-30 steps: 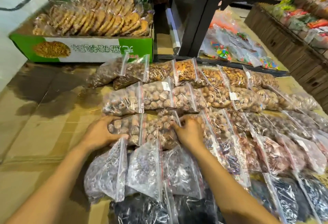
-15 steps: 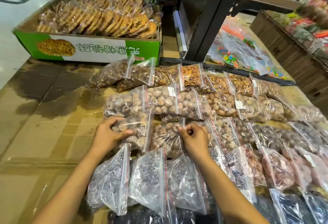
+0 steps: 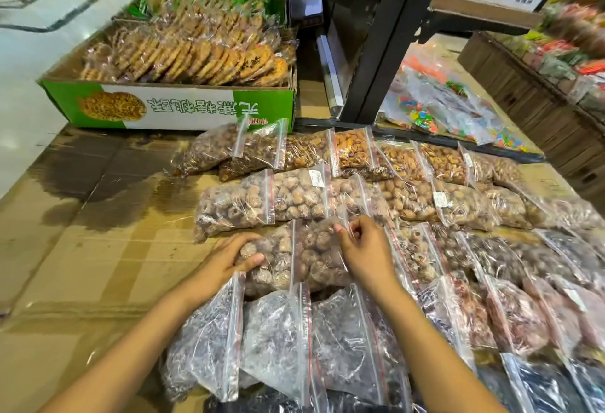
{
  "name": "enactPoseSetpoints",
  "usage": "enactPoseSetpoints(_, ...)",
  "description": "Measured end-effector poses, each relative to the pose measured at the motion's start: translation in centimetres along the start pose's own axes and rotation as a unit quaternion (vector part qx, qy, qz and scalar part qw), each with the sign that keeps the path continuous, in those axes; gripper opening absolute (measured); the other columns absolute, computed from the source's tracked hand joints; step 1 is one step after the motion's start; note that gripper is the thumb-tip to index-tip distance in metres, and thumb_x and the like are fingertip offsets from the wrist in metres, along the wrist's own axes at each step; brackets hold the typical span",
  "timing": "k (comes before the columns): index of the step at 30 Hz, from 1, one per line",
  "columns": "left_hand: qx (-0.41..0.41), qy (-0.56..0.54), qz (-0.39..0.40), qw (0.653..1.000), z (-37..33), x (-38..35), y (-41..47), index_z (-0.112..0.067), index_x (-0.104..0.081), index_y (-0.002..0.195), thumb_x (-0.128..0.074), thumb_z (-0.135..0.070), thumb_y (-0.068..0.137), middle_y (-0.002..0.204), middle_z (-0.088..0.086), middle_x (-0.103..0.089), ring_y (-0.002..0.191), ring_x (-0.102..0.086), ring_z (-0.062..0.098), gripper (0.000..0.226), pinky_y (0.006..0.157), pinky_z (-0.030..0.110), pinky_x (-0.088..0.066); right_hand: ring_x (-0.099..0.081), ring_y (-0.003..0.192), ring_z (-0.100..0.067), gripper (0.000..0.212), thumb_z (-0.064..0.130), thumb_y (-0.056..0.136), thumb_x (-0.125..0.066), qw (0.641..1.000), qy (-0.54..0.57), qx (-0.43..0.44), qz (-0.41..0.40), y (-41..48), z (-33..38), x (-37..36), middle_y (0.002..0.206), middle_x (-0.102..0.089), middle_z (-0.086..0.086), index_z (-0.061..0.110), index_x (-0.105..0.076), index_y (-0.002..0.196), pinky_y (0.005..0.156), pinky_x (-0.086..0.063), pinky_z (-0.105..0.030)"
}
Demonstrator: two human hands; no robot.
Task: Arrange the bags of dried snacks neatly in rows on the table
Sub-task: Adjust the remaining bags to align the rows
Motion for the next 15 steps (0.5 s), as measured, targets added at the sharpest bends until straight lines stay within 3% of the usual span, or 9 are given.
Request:
enactPoseSetpoints(2, -0.003, -0.009, -0.012, 1.0, -0.2, 0.3, 0.0, -0.052, -0.045, 0.121, -0.045, -0.074, 0.079, 0.133, -0.015, -0.047, 0.123, -0.043, 0.007, 0.048, 0.104, 0.037, -0.037, -0.047, 0.052, -0.009, 0.017, 0.033, 0.096, -0.051, 0.998, -0.065, -0.002, 0.027, 0.1, -0.5, -0.1, 0.071, -0.057, 0.0, 0.017, -0.05, 0.091, 0.046, -0.036, -0.021)
enactPoseSetpoints(4, -0.017, -0.051, -0.042, 0.998, -1.1, 0.7, -0.1, -0.046, -0.052, 0.112, -0.051, -0.068, 0.081, 0.115, -0.014, -0.057, 0.106, -0.054, 0.003, 0.038, 0.088, 0.028, -0.046, -0.044, 0.043, -0.008, 0.02, 0.032, 0.097, -0.05, 0.998, -0.03, -0.02, 0.06, -0.2, -0.8, -0.3, 0.068, -0.06, -0.001, 0.013, -0.054, 0.1, 0.038, -0.033, -0.016)
enactPoseSetpoints(7, -0.051, -0.143, -0.077, 0.985, -2.6, 0.8, -0.2, -0.032, -0.056, 0.099, -0.059, -0.032, 0.088, 0.091, 0.0, -0.061, 0.077, -0.061, 0.005, 0.011, 0.065, 0.018, -0.05, -0.042, 0.044, -0.011, 0.019, 0.032, 0.096, -0.051, 0.995, 0.021, -0.048, 0.084, -0.7, -1.3, -0.6, 0.062, -0.054, 0.003, 0.015, -0.059, 0.092, 0.038, -0.035, -0.018)
enactPoseSetpoints(9, -0.054, -0.147, -0.087, 0.984, -2.9, 1.0, 0.2, -0.025, -0.055, 0.104, -0.057, -0.02, 0.09, 0.09, 0.006, -0.059, 0.073, -0.061, 0.005, 0.015, 0.061, 0.017, -0.049, -0.044, 0.045, -0.011, 0.017, 0.031, 0.095, -0.052, 0.994, 0.039, -0.053, 0.089, -1.0, -1.4, -0.8, 0.062, -0.057, 0.005, 0.017, -0.061, 0.09, 0.042, -0.041, -0.022)
enactPoseSetpoints(12, -0.043, -0.078, -0.011, 0.996, -2.4, 0.8, 0.9, -0.041, -0.046, 0.117, -0.049, -0.035, 0.093, 0.111, 0.001, -0.055, 0.094, -0.058, -0.002, 0.025, 0.073, 0.011, -0.046, -0.043, 0.041, -0.007, 0.015, 0.026, 0.095, -0.053, 0.993, 0.063, -0.057, 0.084, -1.1, -1.5, -0.9, 0.06, -0.058, 0.004, 0.016, -0.062, 0.088, 0.041, -0.04, -0.019)
enactPoseSetpoints(15, -0.053, 0.006, 0.04, 0.998, -1.3, 1.1, 1.1, -0.066, -0.034, 0.118, -0.039, -0.068, 0.085, 0.124, -0.025, -0.044, 0.112, -0.041, -0.014, 0.034, 0.087, 0.009, -0.037, -0.047, 0.043, -0.012, 0.014, 0.026, 0.092, -0.059, 0.989, 0.098, -0.086, 0.073, -0.7, -1.6, -0.7, 0.064, -0.06, -0.001, 0.012, -0.057, 0.089, 0.042, -0.043, -0.025)
Point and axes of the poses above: each hand's wrist, its own y-axis towards the middle knuckle, its own x-axis out of the back of the hand, z = x × y, the point moved 6 cm from there along y, towards the middle knuckle
